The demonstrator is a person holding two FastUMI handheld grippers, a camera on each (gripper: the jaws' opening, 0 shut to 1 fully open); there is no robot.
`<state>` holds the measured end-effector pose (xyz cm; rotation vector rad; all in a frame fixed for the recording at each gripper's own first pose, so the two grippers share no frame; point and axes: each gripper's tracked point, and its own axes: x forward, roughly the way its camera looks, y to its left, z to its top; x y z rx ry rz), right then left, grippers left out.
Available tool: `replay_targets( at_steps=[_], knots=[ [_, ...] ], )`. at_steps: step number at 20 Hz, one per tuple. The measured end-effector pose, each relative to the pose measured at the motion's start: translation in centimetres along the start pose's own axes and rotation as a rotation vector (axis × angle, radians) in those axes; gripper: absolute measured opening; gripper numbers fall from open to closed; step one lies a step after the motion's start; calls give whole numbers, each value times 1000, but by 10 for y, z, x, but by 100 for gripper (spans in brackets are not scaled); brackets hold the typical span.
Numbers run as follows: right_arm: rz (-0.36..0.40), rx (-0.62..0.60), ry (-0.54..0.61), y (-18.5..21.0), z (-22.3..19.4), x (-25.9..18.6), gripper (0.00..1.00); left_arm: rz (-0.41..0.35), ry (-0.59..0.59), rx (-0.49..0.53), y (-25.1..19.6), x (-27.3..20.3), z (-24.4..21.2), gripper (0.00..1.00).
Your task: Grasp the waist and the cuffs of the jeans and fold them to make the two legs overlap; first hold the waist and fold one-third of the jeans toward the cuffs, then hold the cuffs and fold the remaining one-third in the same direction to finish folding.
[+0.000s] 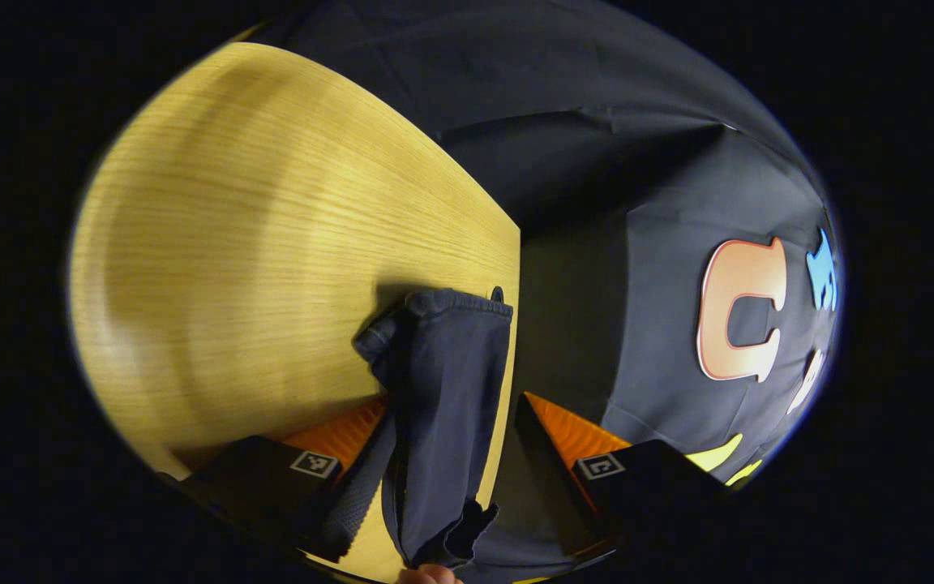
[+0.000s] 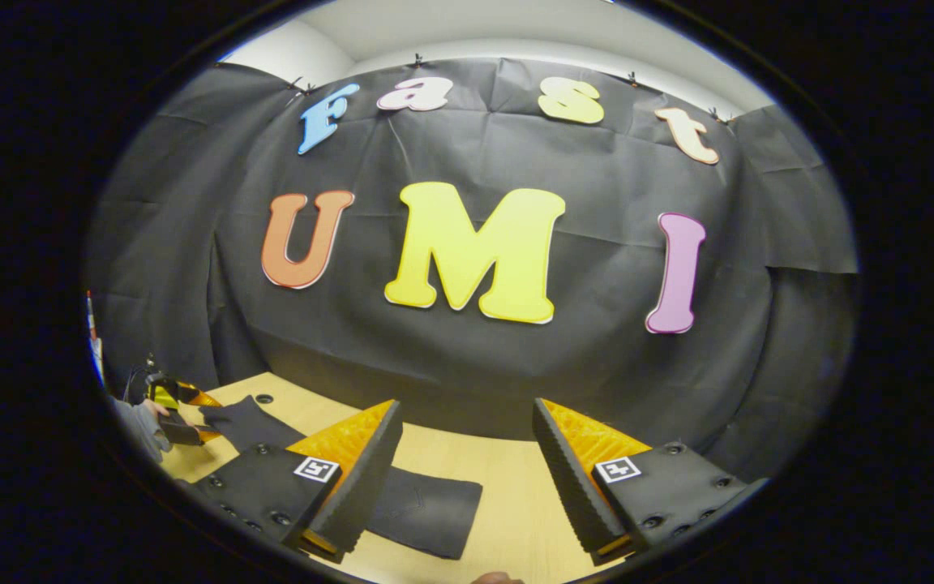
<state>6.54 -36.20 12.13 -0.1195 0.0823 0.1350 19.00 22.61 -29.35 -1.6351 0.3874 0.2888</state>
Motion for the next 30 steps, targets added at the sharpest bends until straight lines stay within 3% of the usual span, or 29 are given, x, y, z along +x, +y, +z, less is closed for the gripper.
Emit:
replay_targets(
  at_steps=[1,2,3,6,7,10,17,23,30],
  knots=[
    [-5,-1,5,-1,-1,0,99,-1,3,2,1,4,-2,83],
    [-10,-2,6,-3,-2,0,99,6,4,-5,6,8,-3,80],
    [-15,-6,8,-6,-2,-1,98,17,4,-22,10,10,-1,60],
    [-26,-14,6,-15,-2,-4,98,58,-12,55,18,18,-1,2],
    [-28,-16,9,-16,-3,-4,98,58,-15,72,17,17,-1,7],
    [-28,-16,26,-19,-9,-3,99,59,-11,141,18,13,0,4],
    [-5,-36,27,-16,-7,-3,99,18,-50,435,-28,-4,-12,3],
    [-4,-32,25,-23,-8,-7,98,-45,-74,689,-86,-20,-43,3],
    [-17,-9,41,-40,-17,-16,98,-159,-76,922,-147,-43,-121,3]
  ],
)
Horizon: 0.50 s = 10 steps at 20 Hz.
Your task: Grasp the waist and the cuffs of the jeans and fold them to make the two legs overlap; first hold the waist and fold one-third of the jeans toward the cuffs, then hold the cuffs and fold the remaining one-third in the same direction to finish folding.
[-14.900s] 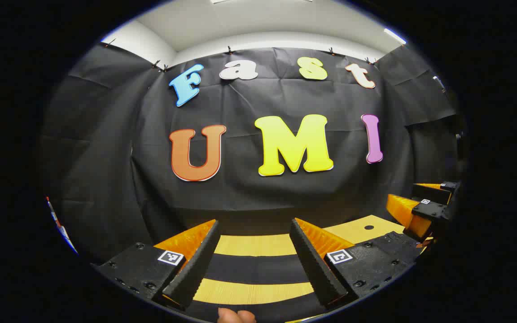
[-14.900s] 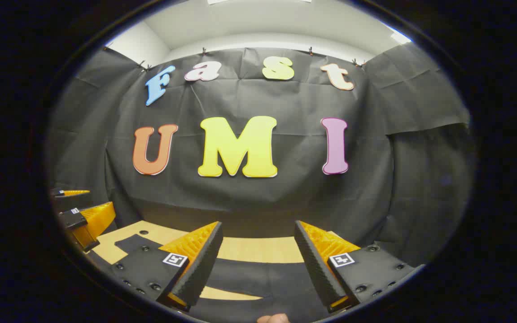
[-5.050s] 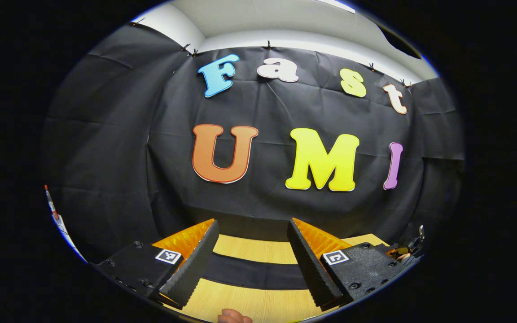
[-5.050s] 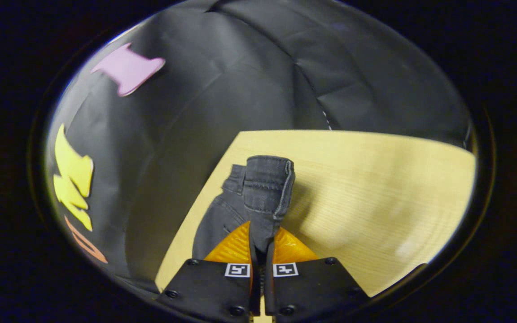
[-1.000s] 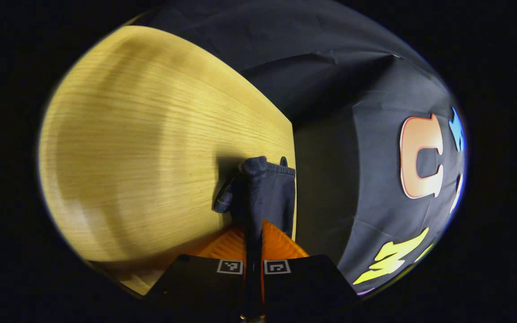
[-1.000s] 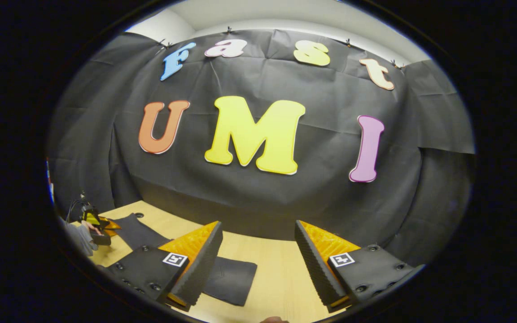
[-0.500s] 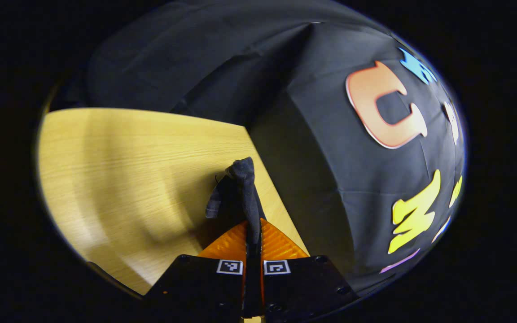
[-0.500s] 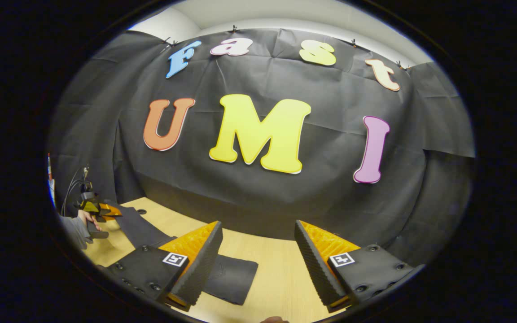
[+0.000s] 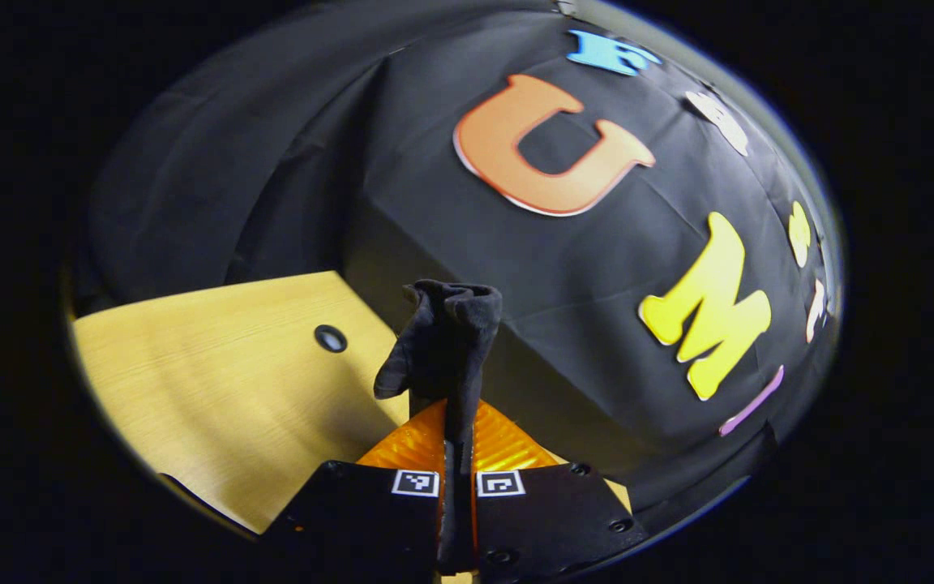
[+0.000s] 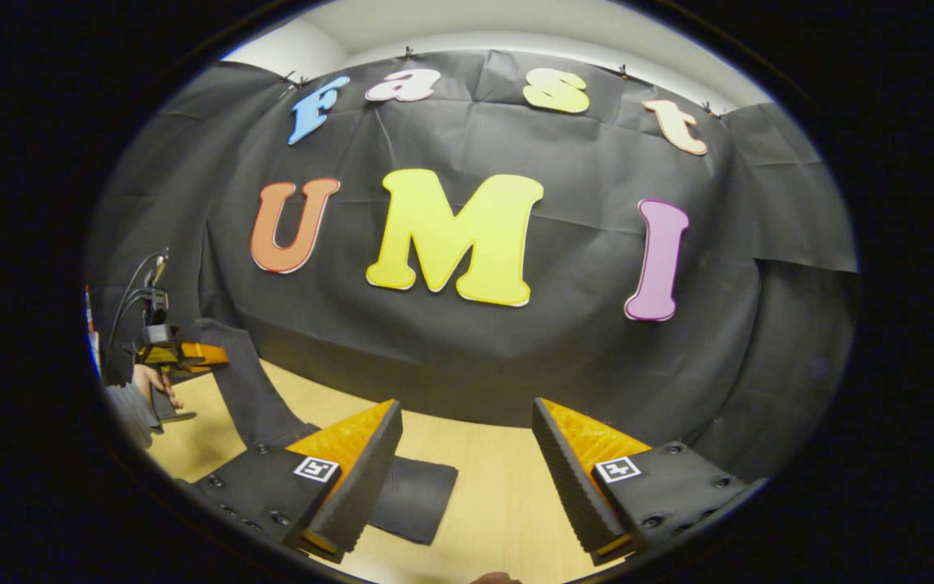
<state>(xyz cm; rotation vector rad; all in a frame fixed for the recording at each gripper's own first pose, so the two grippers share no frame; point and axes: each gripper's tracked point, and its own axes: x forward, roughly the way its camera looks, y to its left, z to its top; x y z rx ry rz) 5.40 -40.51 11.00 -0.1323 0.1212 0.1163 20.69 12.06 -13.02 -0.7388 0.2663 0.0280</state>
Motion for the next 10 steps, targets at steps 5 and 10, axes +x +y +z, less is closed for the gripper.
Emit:
replay_targets(
  at_steps=[5,10],
  knots=[
    [-5,3,1,-16,-4,-6,99,-74,16,148,-76,-6,-31,3],
    [-29,25,13,-46,-16,-14,98,-133,85,265,-133,-13,-100,3]
  ],
)
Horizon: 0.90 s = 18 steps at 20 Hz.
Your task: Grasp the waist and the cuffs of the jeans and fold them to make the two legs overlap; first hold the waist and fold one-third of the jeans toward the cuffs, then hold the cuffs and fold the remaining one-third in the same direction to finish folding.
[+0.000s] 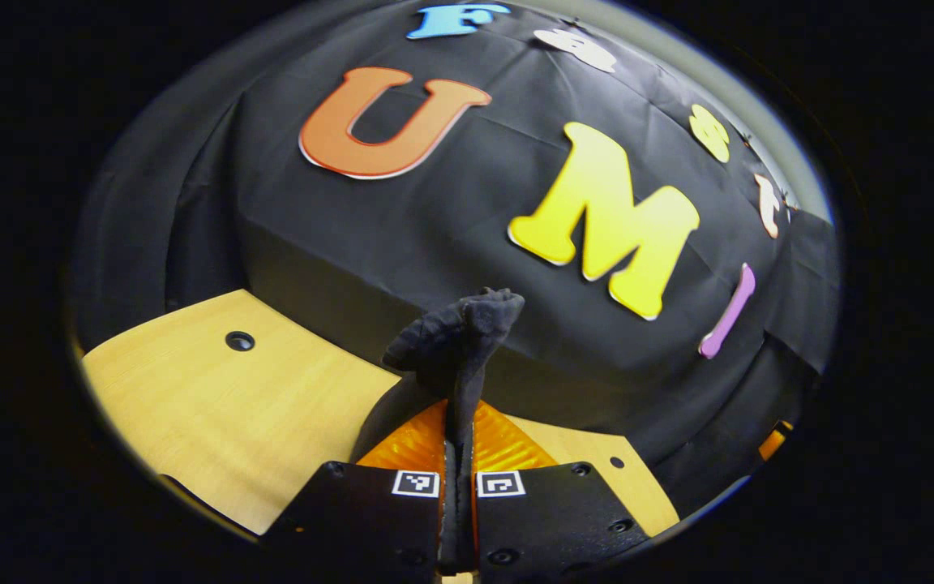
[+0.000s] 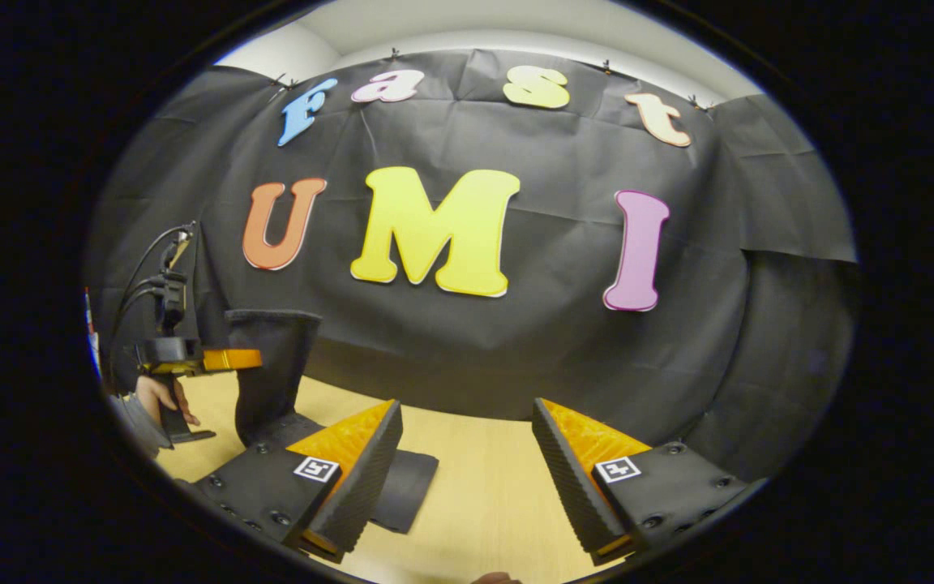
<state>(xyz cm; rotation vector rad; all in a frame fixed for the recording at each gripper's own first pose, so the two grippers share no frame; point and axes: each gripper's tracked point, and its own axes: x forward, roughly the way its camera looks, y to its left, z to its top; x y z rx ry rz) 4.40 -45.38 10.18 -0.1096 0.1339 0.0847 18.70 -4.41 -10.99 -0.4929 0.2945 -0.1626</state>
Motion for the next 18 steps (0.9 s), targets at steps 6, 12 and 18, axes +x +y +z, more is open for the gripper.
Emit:
replay_targets(
  at_steps=[6,12,18],
  knots=[
    [-37,31,10,-32,-13,-5,99,21,171,39,-45,26,-113,3],
    [-39,58,39,-41,-31,-6,99,94,207,224,-41,23,-158,3],
    [-36,64,74,-45,-49,-6,99,2,187,283,-73,17,-171,67]
  ],
)
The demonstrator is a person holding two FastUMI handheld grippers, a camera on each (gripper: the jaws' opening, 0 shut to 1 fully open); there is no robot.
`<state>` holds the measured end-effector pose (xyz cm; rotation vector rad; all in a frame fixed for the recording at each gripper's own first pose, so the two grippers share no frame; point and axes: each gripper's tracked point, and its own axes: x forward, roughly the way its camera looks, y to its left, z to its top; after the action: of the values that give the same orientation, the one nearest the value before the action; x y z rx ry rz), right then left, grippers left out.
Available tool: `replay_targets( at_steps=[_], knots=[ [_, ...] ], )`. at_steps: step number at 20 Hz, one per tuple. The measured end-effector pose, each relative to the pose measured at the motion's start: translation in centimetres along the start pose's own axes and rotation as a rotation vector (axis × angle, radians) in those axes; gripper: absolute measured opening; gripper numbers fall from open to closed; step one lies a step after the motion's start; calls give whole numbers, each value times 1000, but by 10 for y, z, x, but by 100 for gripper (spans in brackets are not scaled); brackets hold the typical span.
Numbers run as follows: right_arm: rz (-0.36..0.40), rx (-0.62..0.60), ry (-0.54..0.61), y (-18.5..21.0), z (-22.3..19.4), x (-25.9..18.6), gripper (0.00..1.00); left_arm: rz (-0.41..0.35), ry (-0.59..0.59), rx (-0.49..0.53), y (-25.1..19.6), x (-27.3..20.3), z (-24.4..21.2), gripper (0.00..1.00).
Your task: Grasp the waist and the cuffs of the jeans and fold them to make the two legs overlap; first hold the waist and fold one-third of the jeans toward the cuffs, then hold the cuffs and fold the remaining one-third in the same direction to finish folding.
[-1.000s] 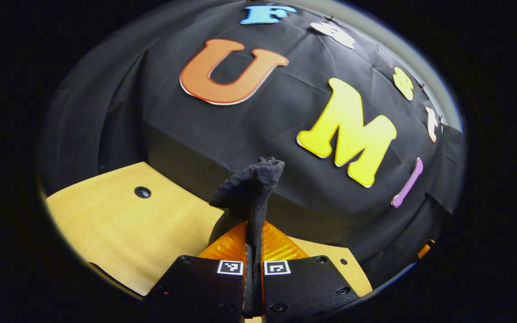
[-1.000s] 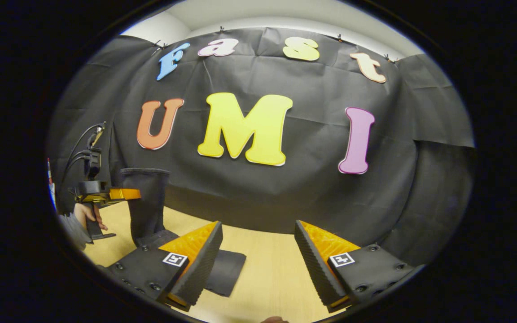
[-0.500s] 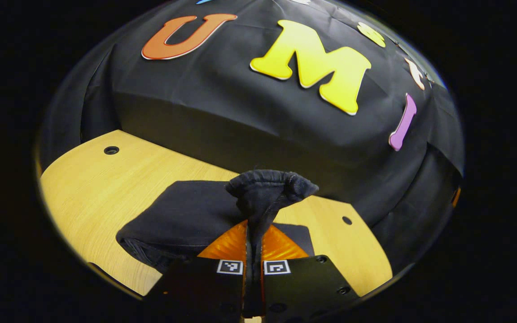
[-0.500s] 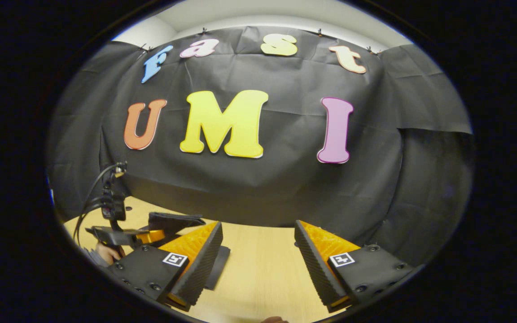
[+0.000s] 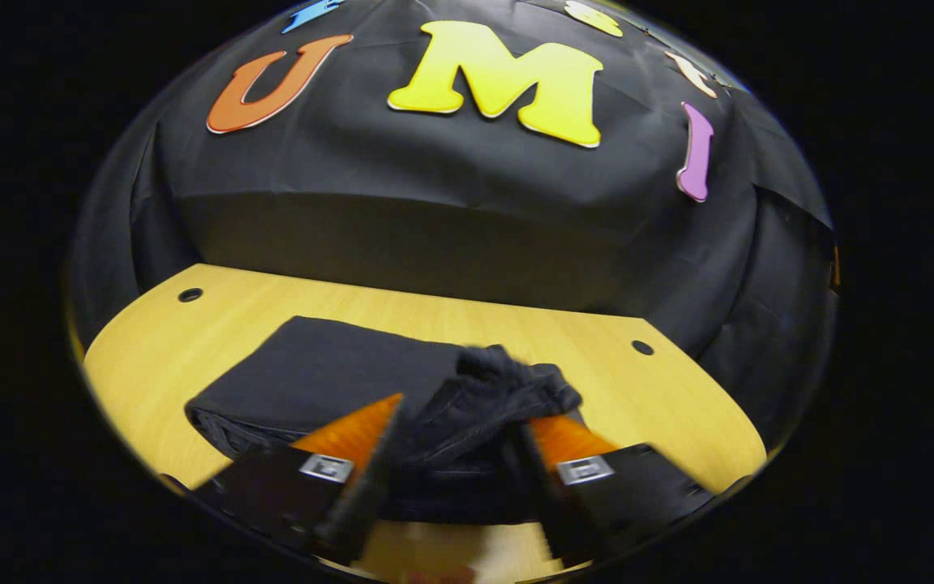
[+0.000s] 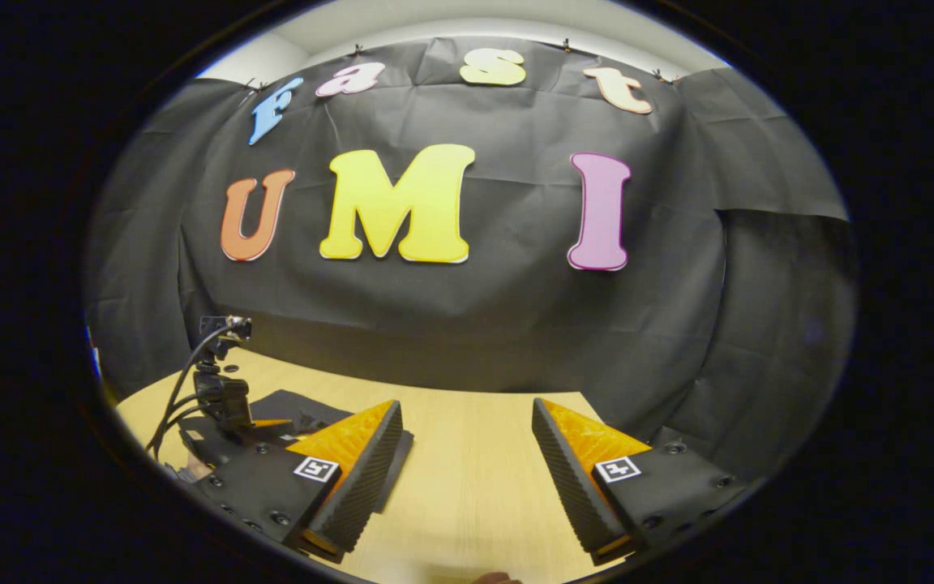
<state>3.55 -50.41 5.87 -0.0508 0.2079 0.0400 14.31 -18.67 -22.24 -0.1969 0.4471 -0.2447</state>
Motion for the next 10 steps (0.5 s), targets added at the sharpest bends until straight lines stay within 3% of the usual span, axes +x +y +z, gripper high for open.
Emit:
replay_targets(
  at_steps=[1,10],
  knots=[
    [0,1,7,0,-3,0,99,6,-12,30,-1,1,1,100],
    [12,11,35,11,-22,6,99,-61,-99,88,-28,-34,35,99]
  ],
)
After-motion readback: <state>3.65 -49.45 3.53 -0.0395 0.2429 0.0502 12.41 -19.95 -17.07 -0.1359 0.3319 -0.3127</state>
